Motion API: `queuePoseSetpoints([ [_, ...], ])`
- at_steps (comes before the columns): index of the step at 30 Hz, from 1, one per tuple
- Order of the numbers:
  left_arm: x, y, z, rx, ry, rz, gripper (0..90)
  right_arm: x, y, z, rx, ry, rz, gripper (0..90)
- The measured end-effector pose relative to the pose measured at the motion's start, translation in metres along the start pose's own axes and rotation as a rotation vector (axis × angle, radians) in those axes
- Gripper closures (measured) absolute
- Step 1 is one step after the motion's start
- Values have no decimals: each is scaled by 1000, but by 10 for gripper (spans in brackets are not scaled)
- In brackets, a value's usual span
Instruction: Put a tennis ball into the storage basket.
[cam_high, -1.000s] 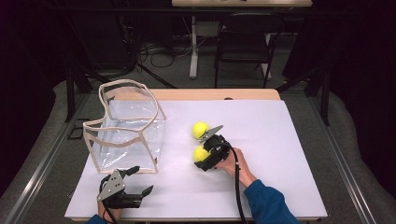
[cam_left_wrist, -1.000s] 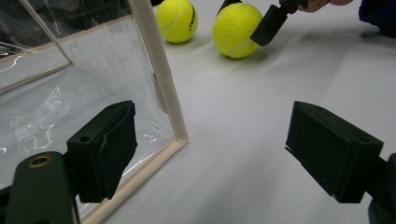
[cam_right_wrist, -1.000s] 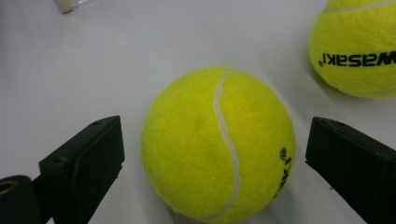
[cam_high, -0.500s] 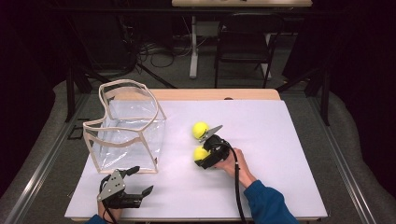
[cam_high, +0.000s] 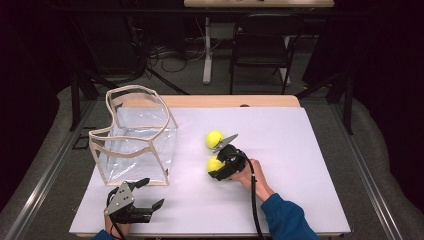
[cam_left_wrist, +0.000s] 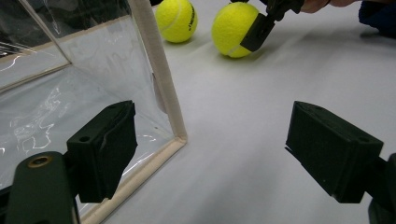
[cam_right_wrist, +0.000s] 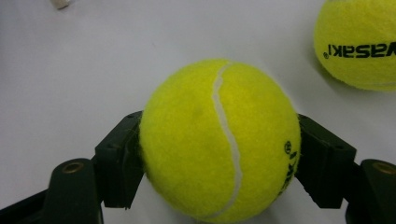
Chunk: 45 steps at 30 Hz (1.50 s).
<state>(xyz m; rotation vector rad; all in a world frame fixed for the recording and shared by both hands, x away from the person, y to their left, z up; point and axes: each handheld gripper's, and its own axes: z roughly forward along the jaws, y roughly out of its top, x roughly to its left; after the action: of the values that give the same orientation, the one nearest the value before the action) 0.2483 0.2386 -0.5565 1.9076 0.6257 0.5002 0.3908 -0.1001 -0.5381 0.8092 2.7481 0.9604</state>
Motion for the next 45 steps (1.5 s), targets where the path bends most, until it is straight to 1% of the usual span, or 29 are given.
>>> queuePoseSetpoints([
  [6,0,0,0,0,2,1,161,0,0,-2,1,-4,-12,259],
  [12,0,0,0,0,3,-1,161,0,2,-7,-2,-10,-8,259],
  [17,0,0,0,-1,3,-1,161,0,3,-9,-4,-12,-19,260],
  [26,0,0,0,-4,0,-2,161,0,6,-14,-3,-11,-21,261],
  [30,0,0,-1,-7,5,1,161,0,12,-20,-2,-15,-35,261],
  [32,0,0,-1,-10,1,-4,161,0,14,-22,-2,-17,-36,261],
  [34,0,0,0,-8,-3,-4,161,1,17,-26,-11,-18,-38,262],
  [35,0,0,0,-6,1,-2,161,1,20,-28,-18,-16,-43,262],
  [38,0,0,0,-11,-2,-7,161,1,22,-28,-17,-14,-49,262],
  [41,0,0,0,-6,1,-2,161,1,26,-29,-15,-12,-49,262],
  [44,0,0,0,-9,-6,-5,161,2,31,-30,-17,-8,-66,263],
  [45,0,0,0,-9,-6,-4,161,2,32,-30,-16,-6,-65,263],
])
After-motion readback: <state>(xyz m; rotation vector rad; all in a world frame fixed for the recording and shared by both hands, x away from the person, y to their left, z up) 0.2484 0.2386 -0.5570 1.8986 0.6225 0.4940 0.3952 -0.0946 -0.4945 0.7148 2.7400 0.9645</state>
